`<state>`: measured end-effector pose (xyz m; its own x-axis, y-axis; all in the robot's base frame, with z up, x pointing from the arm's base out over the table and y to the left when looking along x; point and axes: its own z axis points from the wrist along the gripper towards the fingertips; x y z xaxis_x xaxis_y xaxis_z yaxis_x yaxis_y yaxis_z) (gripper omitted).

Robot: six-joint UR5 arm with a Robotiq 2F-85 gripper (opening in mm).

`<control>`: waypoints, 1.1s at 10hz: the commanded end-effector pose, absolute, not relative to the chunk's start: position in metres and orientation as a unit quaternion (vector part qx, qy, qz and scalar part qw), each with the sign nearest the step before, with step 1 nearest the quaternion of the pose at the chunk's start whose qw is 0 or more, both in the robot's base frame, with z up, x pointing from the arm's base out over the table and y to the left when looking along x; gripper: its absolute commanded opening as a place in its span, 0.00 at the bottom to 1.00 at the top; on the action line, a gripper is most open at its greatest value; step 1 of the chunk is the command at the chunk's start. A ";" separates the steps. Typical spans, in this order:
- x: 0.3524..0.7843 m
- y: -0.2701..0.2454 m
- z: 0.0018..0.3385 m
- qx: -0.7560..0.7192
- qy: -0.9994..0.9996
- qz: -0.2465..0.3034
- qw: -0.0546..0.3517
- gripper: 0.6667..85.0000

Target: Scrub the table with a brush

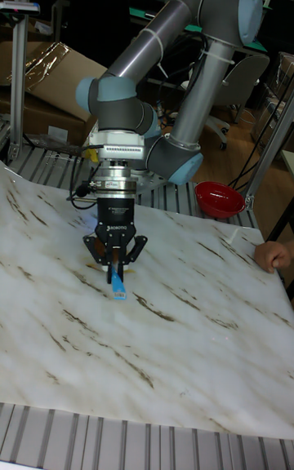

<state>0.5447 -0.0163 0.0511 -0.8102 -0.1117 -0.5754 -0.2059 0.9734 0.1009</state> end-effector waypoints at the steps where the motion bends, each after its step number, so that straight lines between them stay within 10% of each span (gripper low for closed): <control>1: 0.554 0.002 0.053 -0.054 0.945 0.098 0.308 0.00; 11: 0.647 0.052 0.092 -0.074 0.922 0.082 0.371 0.00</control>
